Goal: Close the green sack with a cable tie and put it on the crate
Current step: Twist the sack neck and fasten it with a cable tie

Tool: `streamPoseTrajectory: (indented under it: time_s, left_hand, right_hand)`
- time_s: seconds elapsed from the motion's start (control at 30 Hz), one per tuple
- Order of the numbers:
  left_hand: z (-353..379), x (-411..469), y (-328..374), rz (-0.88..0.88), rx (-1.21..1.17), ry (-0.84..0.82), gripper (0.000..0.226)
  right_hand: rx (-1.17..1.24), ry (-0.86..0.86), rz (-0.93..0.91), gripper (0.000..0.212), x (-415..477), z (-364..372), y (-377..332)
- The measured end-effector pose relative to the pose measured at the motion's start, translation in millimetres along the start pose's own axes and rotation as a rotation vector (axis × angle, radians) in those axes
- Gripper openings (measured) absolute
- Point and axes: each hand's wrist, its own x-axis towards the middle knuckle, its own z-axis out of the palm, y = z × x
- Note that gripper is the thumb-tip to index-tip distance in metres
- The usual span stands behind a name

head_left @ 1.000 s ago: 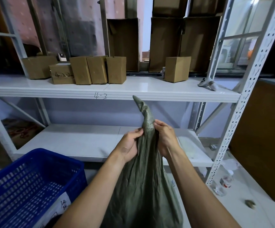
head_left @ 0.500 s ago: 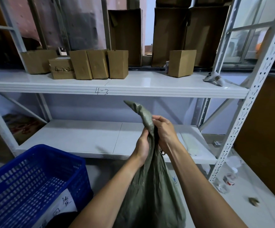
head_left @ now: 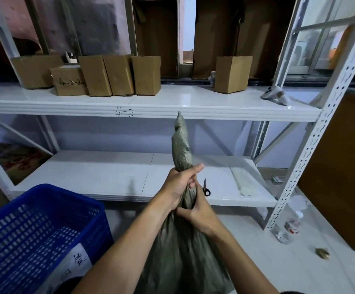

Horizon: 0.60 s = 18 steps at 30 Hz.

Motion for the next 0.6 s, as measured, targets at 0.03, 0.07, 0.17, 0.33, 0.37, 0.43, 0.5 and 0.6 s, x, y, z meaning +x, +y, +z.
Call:
streamPoseTrajectory:
  time_s: [0.03, 0.07, 0.17, 0.33, 0.37, 0.43, 0.5, 0.6]
  left_hand:
    - [0, -1, 2, -0.002, -0.025, -0.011, 0.043]
    - [-1, -1, 3, 0.005, -0.036, -0.034, 0.045]
    - [-3, -1, 7, 0.017, 0.016, -0.099, 0.052]
    - [-5, 3, 10, 0.039, 0.107, -0.172, 0.058]
    - [-5, 3, 11, 0.045, 0.102, -0.196, 0.059]
    - [-4, 4, 15, 0.056, 0.105, -0.24, 0.063]
    - [0, 4, 22, 0.055, 0.134, -0.285, 0.065]
    - [9, 0, 31, 0.085, 0.158, -0.344, 0.062]
  right_hand:
    - [-0.007, -0.004, -0.009, 0.087, 1, 2, 2]
    - [-0.011, -0.018, -0.009, 0.083, 1, 3, 1]
    - [-0.022, -0.118, 0.029, 0.078, 4, 6, -4]
    - [0.008, -0.276, 0.114, 0.072, 6, -6, -11]
    - [0.017, -0.306, 0.125, 0.069, 7, -10, -12]
    - [0.015, -0.294, 0.094, 0.07, 9, -12, -12]
    - [0.009, -0.201, 0.029, 0.064, 13, -7, -10]
    - [0.059, -0.049, -0.068, 0.041, 23, 1, -11]
